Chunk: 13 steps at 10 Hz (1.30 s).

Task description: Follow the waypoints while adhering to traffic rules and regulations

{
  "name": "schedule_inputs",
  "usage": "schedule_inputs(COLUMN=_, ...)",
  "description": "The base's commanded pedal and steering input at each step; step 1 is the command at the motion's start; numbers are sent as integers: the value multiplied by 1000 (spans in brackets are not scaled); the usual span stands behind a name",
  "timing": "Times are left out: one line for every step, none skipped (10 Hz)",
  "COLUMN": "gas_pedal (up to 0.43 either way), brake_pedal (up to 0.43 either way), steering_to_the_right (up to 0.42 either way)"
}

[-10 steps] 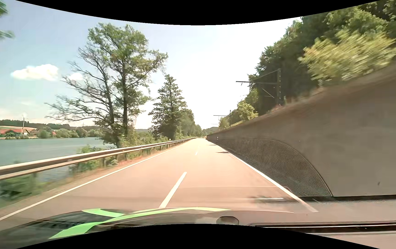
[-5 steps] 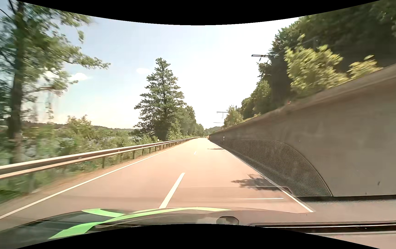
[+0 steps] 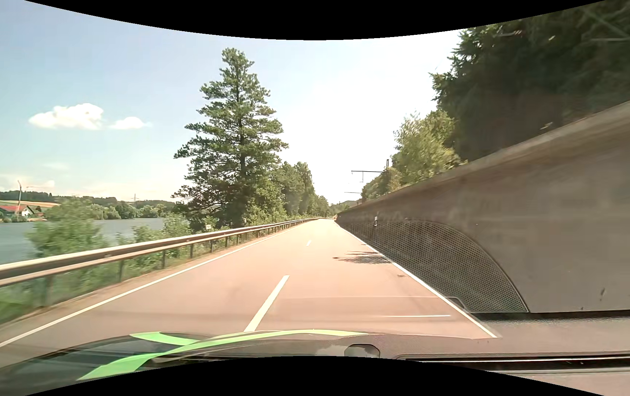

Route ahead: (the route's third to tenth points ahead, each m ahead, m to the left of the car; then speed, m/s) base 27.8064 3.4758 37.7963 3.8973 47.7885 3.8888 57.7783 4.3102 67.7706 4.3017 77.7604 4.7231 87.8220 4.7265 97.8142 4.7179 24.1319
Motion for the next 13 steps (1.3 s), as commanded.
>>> schedule_inputs(gas_pedal=189, brake_pedal=0, steering_to_the_right=-7)
schedule_inputs(gas_pedal=209, brake_pedal=0, steering_to_the_right=-7)
schedule_inputs(gas_pedal=220, brake_pedal=0, steering_to_the_right=-6)
schedule_inputs(gas_pedal=220, brake_pedal=0, steering_to_the_right=-7)
schedule_inputs(gas_pedal=228, brake_pedal=0, steering_to_the_right=-6)
schedule_inputs(gas_pedal=240, brake_pedal=0, steering_to_the_right=-5)
schedule_inputs(gas_pedal=240, brake_pedal=0, steering_to_the_right=-4)
schedule_inputs(gas_pedal=240, brake_pedal=0, steering_to_the_right=-4)
schedule_inputs(gas_pedal=220, brake_pedal=0, steering_to_the_right=-4)
schedule_inputs(gas_pedal=189, brake_pedal=0, steering_to_the_right=-4)
schedule_inputs(gas_pedal=177, brake_pedal=0, steering_to_the_right=-4)
schedule_inputs(gas_pedal=169, brake_pedal=0, steering_to_the_right=-4)
schedule_inputs(gas_pedal=150, brake_pedal=0, steering_to_the_right=-3)
